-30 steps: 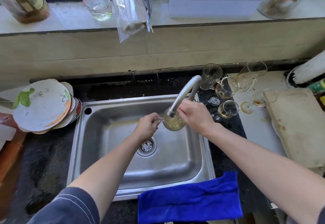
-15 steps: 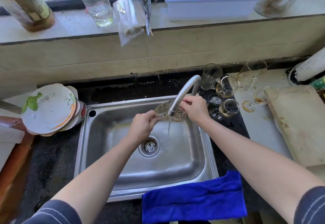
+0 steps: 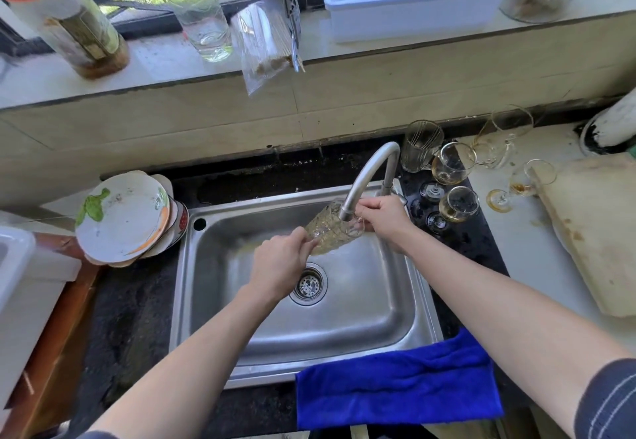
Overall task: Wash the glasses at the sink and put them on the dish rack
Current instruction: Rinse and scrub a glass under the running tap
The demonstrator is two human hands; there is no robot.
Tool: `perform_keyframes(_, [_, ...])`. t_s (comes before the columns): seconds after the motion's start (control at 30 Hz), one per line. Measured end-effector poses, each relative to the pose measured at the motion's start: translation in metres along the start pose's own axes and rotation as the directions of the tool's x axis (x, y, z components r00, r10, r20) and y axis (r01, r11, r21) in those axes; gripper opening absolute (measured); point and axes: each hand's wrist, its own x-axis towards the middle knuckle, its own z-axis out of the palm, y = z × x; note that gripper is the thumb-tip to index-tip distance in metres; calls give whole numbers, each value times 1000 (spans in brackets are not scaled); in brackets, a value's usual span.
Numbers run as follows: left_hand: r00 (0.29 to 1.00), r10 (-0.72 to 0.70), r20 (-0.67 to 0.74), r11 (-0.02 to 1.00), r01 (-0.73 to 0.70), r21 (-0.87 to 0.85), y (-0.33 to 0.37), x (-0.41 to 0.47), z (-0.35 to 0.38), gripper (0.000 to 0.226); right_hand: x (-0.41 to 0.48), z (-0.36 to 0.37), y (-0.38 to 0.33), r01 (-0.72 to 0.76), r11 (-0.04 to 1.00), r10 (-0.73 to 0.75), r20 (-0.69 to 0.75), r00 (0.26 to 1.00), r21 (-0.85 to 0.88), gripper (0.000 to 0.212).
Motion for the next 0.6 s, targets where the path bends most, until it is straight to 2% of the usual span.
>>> perform_keyframes(0.1, [997,14,74,990,-25,140,3,-5,-7,34,-7,-3,0,-144,990,142,80,987,11,17])
perform_keyframes(0.2, [984,27,179,978,-63,200,0,-9,-15,36,-14,-3,-2,-240,964,255,141,957,-117,22])
perform_keyframes(0.27, [961,5,277,991,-43,128,-5,-10,-17,34,-18,-3,-6,-258,938,302,178,937,-233,23])
perform_keyframes(0.33, [924,-11,383,998,35,-56,-10,-9,-13,35,-22,-2,-14,-241,906,319,188,929,-348,20])
perform_keyframes(0.4, [882,-27,470,948,172,-269,-13,-9,0,34,-24,-3,-26,-194,868,292,153,944,-458,18])
perform_keyframes(0.47, [854,-50,518,829,325,-454,-11,-11,18,29,-26,-4,-40,-103,803,214,123,969,-587,15])
perform_keyframes(0.53, [838,-77,540,715,424,-556,-3,-10,35,25,-29,-4,-52,17,659,90,101,991,-752,17])
perform_keyframes(0.6, [842,-84,533,645,454,-615,6,-4,45,21,-32,-3,-59,105,537,-78,75,994,-837,21])
